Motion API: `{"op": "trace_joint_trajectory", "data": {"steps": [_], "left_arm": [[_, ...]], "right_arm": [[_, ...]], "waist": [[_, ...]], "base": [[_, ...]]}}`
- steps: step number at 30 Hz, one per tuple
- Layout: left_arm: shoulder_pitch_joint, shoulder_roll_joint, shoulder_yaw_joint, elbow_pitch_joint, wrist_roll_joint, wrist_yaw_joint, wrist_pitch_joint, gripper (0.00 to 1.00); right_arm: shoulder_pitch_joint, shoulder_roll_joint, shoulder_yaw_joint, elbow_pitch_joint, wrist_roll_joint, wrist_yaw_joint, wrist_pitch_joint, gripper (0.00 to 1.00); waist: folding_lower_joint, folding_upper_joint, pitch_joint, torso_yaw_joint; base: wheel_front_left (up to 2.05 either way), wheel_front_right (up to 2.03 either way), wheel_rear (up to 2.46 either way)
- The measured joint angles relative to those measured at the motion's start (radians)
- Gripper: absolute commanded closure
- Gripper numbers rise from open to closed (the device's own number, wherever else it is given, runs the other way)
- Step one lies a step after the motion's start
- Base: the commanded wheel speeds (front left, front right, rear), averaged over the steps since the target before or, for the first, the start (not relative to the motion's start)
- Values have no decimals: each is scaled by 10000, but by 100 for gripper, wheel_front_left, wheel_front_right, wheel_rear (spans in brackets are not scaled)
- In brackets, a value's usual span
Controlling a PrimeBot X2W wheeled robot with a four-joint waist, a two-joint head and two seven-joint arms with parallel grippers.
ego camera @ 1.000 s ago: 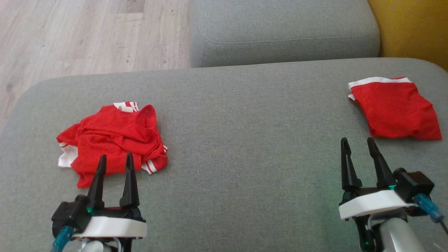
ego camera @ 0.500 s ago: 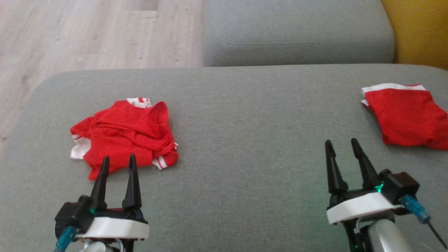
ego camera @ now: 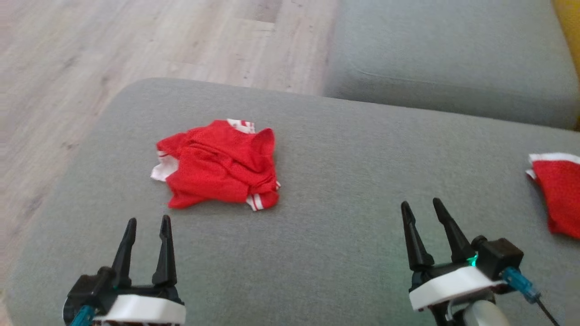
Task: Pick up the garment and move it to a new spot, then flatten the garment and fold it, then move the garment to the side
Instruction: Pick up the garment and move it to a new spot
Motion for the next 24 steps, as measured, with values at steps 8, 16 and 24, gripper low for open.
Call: {"op": "trace_joint_trajectory", "data": {"steps": [8, 16, 24], "left_arm": [[166, 58, 150, -58, 33, 0, 0, 0], [-156, 573, -201, -19, 33, 0, 0, 0], [-3523, 2151, -2765, 813, -627, 0, 1570, 0]], "right_arm": [[38, 2, 207, 10, 203, 0, 0, 0], [-4, 4, 295, -46, 242, 0, 2, 0], [-645, 0, -10, -347, -48, 0, 0, 0]], "waist": [[0, 0, -176, 506], [0, 0, 257, 240], [3, 0, 1302, -161]], "base": [[0, 0, 0], [0, 0, 0], [0, 0, 0]]}}
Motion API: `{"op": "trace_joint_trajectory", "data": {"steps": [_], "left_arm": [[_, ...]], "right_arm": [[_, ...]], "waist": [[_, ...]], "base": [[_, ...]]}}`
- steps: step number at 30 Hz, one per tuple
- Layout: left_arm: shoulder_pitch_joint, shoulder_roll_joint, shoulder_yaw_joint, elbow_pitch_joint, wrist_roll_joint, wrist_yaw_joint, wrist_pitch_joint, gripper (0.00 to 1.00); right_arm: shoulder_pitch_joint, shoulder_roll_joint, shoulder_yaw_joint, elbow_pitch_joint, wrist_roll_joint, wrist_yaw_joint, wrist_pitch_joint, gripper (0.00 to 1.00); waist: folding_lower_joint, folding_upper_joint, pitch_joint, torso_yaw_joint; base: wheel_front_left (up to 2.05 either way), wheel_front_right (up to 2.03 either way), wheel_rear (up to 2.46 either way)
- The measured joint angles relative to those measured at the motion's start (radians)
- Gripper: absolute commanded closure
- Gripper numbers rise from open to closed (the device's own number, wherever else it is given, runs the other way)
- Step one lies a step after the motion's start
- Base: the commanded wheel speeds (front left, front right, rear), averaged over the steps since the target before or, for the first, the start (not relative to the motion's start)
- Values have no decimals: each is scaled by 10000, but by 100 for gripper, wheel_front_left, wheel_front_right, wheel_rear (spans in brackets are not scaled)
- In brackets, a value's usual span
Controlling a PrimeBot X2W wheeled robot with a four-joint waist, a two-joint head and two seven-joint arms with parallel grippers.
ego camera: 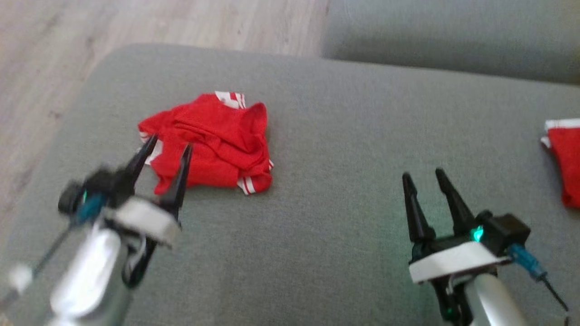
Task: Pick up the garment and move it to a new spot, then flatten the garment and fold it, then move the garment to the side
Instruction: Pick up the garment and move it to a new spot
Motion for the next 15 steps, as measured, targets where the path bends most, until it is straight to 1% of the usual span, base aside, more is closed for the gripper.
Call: {"op": "trace_joint_trajectory", "data": {"steps": [3, 8, 11, 15], "left_arm": [[-1492, 715, -1381, 330, -715, -2, 1220, 0], [-3327, 1718, -3147, 903, -2437, -2, 3001, 0], [-4048, 2236, -4088, 1007, -3450, -2, 3733, 0], [-4740, 2677, -5087, 1110, -4661, -2, 4487, 0]], "right_arm": [[-370, 0, -50, -142, -84, 0, 0, 0], [-848, -6, -84, -261, -153, 0, 0, 0], [-1121, -8, -88, -362, -151, 0, 0, 0], [-1369, -12, -186, -447, -150, 0, 0, 0]], "waist": [[1, 0, 500, -188], [1, 0, 1344, -620], [1, 0, 1797, -958], [0, 0, 2285, -1431]], "base": [[0, 0, 0], [0, 0, 0], [0, 0, 0], [0, 0, 0]]}}
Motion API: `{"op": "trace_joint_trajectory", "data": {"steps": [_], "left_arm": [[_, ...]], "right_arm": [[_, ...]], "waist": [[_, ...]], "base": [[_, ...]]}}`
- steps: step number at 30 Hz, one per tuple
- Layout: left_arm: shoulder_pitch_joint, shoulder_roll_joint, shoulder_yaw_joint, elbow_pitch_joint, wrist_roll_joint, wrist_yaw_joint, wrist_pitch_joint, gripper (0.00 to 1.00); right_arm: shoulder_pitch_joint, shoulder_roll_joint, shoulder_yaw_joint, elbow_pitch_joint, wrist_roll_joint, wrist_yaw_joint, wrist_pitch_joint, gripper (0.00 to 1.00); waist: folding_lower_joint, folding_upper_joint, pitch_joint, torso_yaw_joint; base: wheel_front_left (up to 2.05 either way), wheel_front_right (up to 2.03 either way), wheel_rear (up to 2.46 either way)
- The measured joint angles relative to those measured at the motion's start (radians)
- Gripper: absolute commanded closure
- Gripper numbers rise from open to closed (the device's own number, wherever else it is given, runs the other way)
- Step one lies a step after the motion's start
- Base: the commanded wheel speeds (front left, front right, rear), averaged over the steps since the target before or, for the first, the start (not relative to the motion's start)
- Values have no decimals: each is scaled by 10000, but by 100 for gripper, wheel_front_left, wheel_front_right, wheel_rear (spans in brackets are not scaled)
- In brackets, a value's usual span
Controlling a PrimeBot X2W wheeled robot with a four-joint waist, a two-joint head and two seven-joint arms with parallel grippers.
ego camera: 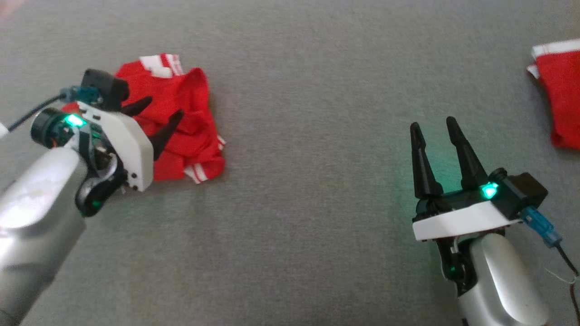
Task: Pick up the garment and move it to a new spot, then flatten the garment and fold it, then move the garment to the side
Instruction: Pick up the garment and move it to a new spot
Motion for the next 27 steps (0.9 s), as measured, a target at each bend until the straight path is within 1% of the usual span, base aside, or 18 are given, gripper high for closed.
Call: {"op": "trace_joint_trajectory", "data": {"steps": [2, 5, 7, 11, 16, 17, 18, 19, 20, 22, 27], "left_arm": [[-248, 178, -320, 128, -454, 0, 234, 0], [-536, 380, -637, 454, -790, 0, 242, 0], [-628, 433, -761, 545, -884, 0, 232, 0], [-820, 449, -991, 876, -1476, 0, 148, 0], [-1018, 449, -1423, 1118, -1927, 0, 19, 0], [-1064, 447, -1515, 1131, -2025, 0, 27, 15], [-1104, 447, -1605, 1145, -2096, 0, 31, 60], [-1150, 447, -1718, 1175, -2138, 0, 29, 100], [-1197, 449, -1843, 1202, -2148, 0, 0, 100], [-1249, 451, -1948, 1285, -2138, 0, -382, 100], [-1736, 479, -2165, 1384, -1377, 0, -2234, 100]], "right_arm": [[-53, -2, -25, -25, 2, 0, 0, 0], [-53, -2, 0, -40, 15, 0, 0, 0], [-53, -2, 4, -42, 15, 0, 0, 0], [-72, -2, 44, -65, 15, 0, 0, 0], [-221, -2, 61, -84, 15, 0, 0, 0], [-258, -2, 61, -94, 15, 0, 0, 0], [-275, -2, 61, -102, 15, 0, 0, 0], [-274, -2, 63, -102, 15, 0, 0, 0], [-274, -2, 65, -100, 15, 0, 0, 0], [-274, -2, 71, -100, 17, 0, 0, 0], [-273, -2, 111, -67, 111, 0, 0, 0]], "waist": [[0, 0, 184, -226], [-2, 0, 379, -518], [-1, 0, 427, -601], [-2, 0, 571, -834], [-2, 0, 684, -994], [-3, 0, 697, -1019], [-3, 0, 706, -1041], [-2, 0, 708, -1065], [-2, 0, 698, -1090], [-3, 0, 652, -1142], [-3, 0, 364, -1279]], "base": [[0, 0, 0], [0, 0, 0], [0, 0, 0], [0, 0, 0], [0, 0, 0], [0, 0, 0], [0, 0, 0], [0, 0, 0], [0, 0, 0], [0, 0, 0], [0, 0, 0]]}}
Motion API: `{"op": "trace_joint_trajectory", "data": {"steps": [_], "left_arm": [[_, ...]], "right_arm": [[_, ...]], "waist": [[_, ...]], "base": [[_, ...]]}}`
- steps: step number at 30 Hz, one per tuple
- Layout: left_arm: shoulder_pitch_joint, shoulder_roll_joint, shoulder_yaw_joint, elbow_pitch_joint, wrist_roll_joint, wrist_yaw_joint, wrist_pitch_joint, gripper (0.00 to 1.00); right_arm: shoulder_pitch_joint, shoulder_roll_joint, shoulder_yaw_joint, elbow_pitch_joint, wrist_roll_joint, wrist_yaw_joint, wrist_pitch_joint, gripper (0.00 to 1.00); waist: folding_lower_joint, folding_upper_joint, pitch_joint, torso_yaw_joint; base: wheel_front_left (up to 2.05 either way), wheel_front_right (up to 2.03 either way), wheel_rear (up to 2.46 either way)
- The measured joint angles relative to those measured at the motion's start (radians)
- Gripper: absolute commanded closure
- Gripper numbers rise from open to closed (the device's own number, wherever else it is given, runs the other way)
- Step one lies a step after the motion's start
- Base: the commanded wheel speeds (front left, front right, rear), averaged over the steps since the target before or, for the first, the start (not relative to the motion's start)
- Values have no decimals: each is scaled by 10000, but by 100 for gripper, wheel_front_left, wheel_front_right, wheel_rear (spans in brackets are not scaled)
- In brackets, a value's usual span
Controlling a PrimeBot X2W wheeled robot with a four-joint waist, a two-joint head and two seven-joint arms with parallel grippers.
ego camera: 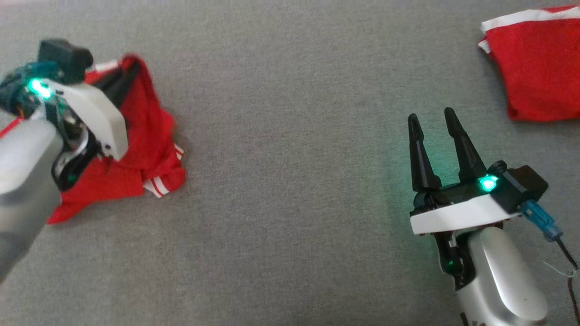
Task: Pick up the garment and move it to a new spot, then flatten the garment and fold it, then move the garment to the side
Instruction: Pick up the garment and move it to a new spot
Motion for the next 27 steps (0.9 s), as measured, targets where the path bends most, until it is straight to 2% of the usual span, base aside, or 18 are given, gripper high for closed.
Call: {"op": "trace_joint_trajectory", "data": {"steps": [6, 10, 20, 27], "left_arm": [[-959, 40, -337, -293, 1425, 0, -2096, 100], [-1566, 25, -416, -621, 2182, 0, -3010, 100], [-2357, -305, -882, -1118, 3041, 0, -3344, 100], [-3377, -769, -773, -1028, 3476, 100, -3638, 100]], "right_arm": [[38, 0, 67, 65, 199, 0, 0, 0], [47, 0, 178, 56, 380, 0, 0, 0], [45, 2, 485, -144, 949, 0, 0, 0], [12, 2, 729, -391, 1252, 0, 0, 0]], "waist": [[-1, 0, -496, -230], [-1, 0, -662, -501], [0, 0, -392, -1456], [1, 0, 13, -2151]], "base": [[0, 0, 0], [0, 0, 0], [0, 0, 0], [0, 0, 0]]}}
